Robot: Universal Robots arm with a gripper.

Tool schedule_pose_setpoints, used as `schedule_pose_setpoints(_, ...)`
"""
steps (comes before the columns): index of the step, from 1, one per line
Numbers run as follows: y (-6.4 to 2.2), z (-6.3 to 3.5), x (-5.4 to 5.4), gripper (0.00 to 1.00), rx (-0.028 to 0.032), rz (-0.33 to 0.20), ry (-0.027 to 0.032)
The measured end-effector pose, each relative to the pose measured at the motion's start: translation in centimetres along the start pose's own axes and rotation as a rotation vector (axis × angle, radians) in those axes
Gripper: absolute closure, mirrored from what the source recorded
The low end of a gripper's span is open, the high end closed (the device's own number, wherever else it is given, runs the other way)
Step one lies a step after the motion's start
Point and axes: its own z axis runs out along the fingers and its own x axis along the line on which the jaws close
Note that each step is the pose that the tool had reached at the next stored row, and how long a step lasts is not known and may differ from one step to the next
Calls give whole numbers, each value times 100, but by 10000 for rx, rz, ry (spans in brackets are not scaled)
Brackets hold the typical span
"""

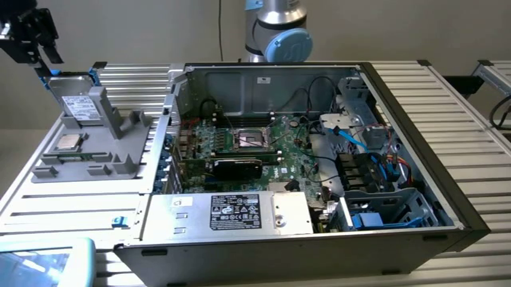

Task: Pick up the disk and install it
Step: 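Pick up the disk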

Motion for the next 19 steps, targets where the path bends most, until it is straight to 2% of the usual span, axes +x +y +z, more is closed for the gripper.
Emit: schedule_pose_setpoints(19, -8, 343, 1, 43, -44, -339, 17)
